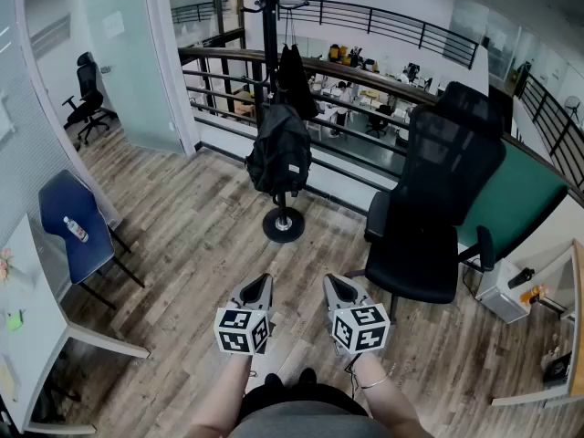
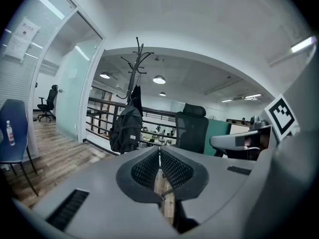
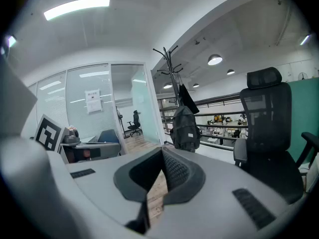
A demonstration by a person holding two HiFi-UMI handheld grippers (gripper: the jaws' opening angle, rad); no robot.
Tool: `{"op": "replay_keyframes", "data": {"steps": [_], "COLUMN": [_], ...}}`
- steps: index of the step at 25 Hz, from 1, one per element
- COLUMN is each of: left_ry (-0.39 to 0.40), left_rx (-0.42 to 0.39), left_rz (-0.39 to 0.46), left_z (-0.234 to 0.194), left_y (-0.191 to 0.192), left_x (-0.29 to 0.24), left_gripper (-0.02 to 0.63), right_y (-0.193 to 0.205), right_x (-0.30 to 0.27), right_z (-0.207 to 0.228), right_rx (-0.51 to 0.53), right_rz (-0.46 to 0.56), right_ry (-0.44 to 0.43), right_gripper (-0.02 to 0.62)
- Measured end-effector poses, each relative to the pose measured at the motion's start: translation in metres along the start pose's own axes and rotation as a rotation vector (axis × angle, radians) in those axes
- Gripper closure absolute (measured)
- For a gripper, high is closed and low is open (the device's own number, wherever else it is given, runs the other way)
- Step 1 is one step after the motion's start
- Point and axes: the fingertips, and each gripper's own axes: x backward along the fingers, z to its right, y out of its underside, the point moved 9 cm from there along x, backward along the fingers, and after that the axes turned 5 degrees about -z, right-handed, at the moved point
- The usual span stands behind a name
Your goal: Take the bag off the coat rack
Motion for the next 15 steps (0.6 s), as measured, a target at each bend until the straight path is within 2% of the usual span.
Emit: {"op": "replay_keyframes", "data": {"steps": [15], "left_ry": [-0.028], "left_rx": [-0.035], "left_rz": [0.032], "left_z": [0.021], "left_y": [-0.006], "left_x": [-0.006], "left_gripper": [0.578], "right_y": [-0.002], "right_x": [0.005], "right_z": [0.022], "right_rx": [0.024], "right_rz": [0.003], "right_ry": [-0.016], "right_gripper": [0.592]}}
